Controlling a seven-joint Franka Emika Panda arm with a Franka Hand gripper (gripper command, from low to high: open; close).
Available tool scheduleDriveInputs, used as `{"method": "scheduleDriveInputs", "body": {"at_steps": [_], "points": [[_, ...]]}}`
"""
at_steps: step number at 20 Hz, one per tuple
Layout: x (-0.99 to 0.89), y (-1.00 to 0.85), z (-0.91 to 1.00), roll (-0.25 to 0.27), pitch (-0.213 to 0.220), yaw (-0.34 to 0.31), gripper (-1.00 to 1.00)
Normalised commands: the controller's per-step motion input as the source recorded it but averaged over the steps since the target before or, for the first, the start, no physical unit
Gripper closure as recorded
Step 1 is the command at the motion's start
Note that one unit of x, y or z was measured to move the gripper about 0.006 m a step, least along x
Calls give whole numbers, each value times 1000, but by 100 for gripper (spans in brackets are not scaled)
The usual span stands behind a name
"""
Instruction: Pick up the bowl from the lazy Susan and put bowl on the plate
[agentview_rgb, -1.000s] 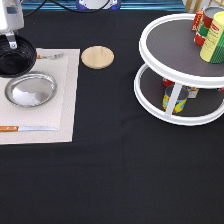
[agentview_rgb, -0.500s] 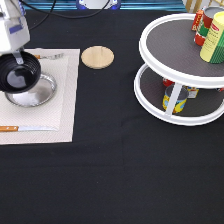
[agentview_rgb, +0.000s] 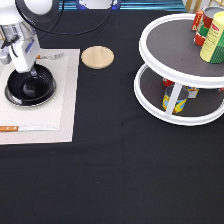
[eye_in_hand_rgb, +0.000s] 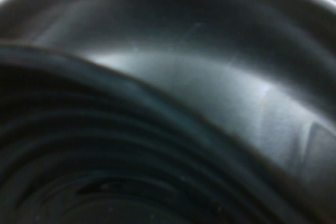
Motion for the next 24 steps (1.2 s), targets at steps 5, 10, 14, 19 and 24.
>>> {"method": "scheduleDriveInputs", "body": {"at_steps": [5,10,14,19,24], "points": [[71,0,-139,-11,183,-93,-100],[219,89,71,-60,211,-95,-100],[238,36,477,-56,194,-63,-100],[243,0,765,-75,69,-42,-100],[243,3,934,-46,67,-20,-100]]}}
